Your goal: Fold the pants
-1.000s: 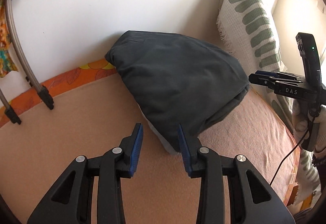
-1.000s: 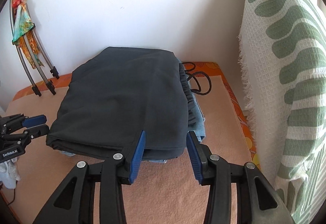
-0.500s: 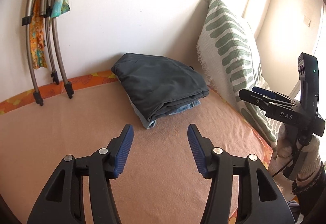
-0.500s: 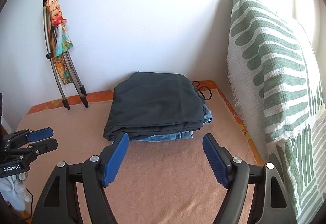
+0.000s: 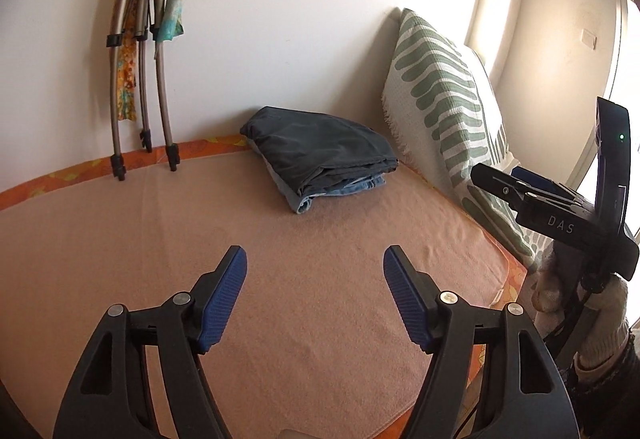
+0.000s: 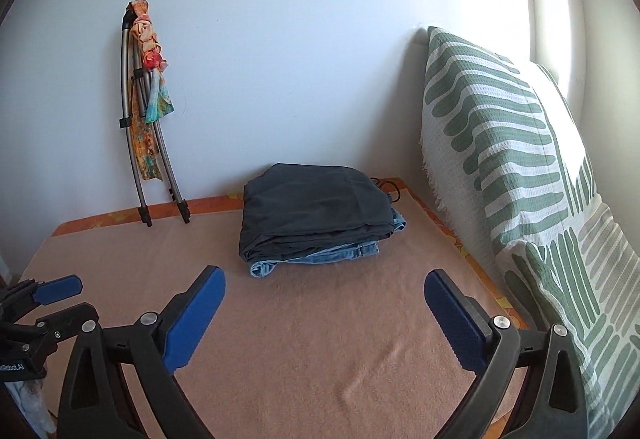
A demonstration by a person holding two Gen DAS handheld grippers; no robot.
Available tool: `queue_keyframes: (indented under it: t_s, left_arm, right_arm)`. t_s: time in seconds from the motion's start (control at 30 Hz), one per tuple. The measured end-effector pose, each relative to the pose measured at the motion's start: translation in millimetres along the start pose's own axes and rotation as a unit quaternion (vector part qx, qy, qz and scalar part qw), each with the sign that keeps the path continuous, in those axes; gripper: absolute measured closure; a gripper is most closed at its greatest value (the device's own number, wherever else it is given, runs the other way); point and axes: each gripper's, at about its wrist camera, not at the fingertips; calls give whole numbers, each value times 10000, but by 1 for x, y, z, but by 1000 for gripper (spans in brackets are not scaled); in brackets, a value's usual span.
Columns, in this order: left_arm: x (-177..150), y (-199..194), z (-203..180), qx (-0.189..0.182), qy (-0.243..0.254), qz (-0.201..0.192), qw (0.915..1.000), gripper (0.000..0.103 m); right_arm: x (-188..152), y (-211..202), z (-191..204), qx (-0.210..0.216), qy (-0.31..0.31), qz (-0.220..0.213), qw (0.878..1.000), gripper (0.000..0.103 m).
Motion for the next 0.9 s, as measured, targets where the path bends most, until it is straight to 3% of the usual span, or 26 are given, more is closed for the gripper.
queue_keyframes:
  t_s: [0.2,0.6,0.9]
  left_arm:
    - [-9,-3,11,100,-88,33,9999,32]
    - [-19,2,25,462,-211,73,9987,32]
    - [-20,7,24,590,-202,112,9980,28]
  right_arm:
    - [-9,-2,14,-137,-143,-225,9995,0]
    - [-27,28,17,-37,-82,86,9999,0]
    - [-24,27,18,-32,-63,36,10000,0]
Point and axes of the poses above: each gripper's, at about its wrist camera, not at the fingertips, and y roughly the way its jaws point, z to its left, x to its top, and after that the axes turned 6 degrees about -y, right-handed
